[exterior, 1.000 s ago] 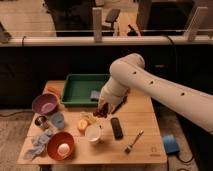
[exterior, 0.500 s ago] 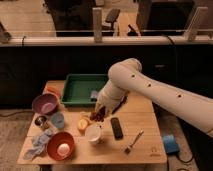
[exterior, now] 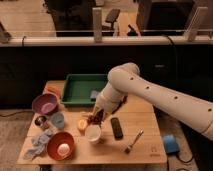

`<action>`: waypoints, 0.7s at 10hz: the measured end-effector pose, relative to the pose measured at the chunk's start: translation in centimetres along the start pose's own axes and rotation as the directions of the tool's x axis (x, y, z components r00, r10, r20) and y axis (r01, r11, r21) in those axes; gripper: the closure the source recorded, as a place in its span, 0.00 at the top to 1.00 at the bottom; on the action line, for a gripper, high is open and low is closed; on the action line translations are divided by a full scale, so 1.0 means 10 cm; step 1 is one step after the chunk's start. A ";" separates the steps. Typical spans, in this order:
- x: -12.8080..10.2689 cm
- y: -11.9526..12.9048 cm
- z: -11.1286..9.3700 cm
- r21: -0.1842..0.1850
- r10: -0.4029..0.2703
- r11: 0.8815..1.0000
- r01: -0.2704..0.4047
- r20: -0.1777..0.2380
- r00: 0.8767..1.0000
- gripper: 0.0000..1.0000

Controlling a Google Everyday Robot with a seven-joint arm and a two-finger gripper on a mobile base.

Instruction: Place grapes in paper cup

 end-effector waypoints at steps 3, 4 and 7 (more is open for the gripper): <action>-0.02 -0.01 0.13 -0.006 -0.018 1.000 0.018 0.033 0.999 0.04; -0.02 -0.02 0.14 -0.007 -0.020 1.000 0.020 0.039 0.999 0.04; -0.03 -0.02 0.18 -0.011 -0.028 1.000 0.028 0.055 0.998 0.04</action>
